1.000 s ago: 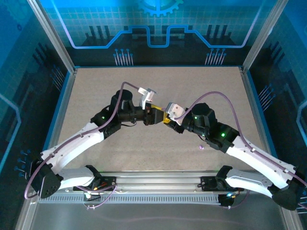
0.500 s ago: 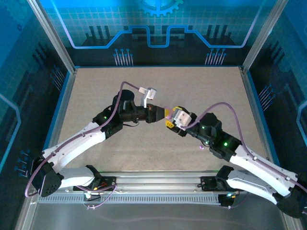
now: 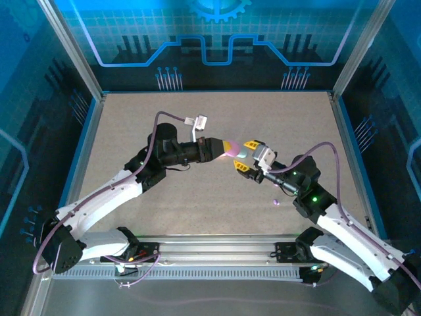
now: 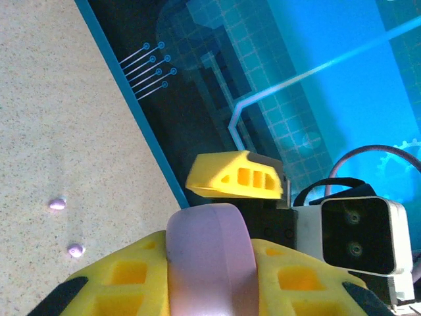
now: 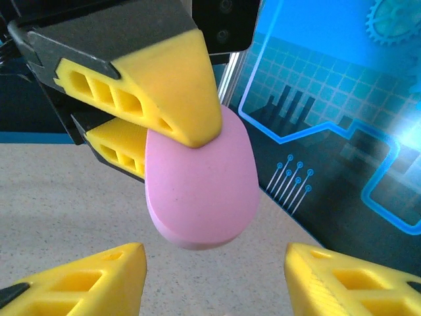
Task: Insert wireless bluetooth earbuds into charging case
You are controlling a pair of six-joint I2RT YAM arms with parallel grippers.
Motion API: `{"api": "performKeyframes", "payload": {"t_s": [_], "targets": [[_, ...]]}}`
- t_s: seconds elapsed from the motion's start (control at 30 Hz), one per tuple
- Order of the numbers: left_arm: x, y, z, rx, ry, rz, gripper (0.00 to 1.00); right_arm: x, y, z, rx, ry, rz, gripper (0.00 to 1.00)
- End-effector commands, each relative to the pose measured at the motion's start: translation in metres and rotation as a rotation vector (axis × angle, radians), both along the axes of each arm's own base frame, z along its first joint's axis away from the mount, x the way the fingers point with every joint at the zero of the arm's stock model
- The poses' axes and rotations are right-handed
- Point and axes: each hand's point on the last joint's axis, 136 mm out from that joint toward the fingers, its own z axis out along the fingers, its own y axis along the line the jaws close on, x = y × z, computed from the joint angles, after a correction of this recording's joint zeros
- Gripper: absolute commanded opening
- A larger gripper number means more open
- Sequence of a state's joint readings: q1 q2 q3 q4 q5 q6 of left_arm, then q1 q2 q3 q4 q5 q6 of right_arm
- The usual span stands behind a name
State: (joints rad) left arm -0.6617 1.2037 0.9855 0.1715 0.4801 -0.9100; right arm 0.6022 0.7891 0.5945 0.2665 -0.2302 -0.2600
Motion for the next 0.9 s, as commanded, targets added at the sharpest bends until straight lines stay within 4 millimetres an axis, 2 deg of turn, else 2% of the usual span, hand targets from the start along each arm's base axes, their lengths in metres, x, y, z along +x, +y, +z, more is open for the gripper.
{"api": "performKeyframes", "payload": {"t_s": [0.0, 0.27, 0.6, 0.87], "targets": [[-0.005, 0.000, 0.012, -0.044, -0.008, -0.025, 0.00, -0.003, 0.005, 0.032, 0.083, -0.053, 0.043, 0.58], [-0.006, 0.000, 0.011, -0.044, -0.006, -0.028, 0.00, -0.006, 0.009, 0.043, 0.122, -0.051, 0.079, 0.55], [-0.008, -0.003, 0.012, -0.050, -0.008, -0.051, 0.00, -0.005, 0.014, 0.042, 0.118, -0.031, 0.102, 0.49], [-0.008, -0.004, 0.010, -0.043, -0.013, -0.059, 0.01, -0.010, 0.016, 0.046, 0.124, -0.019, 0.131, 0.39]]}}
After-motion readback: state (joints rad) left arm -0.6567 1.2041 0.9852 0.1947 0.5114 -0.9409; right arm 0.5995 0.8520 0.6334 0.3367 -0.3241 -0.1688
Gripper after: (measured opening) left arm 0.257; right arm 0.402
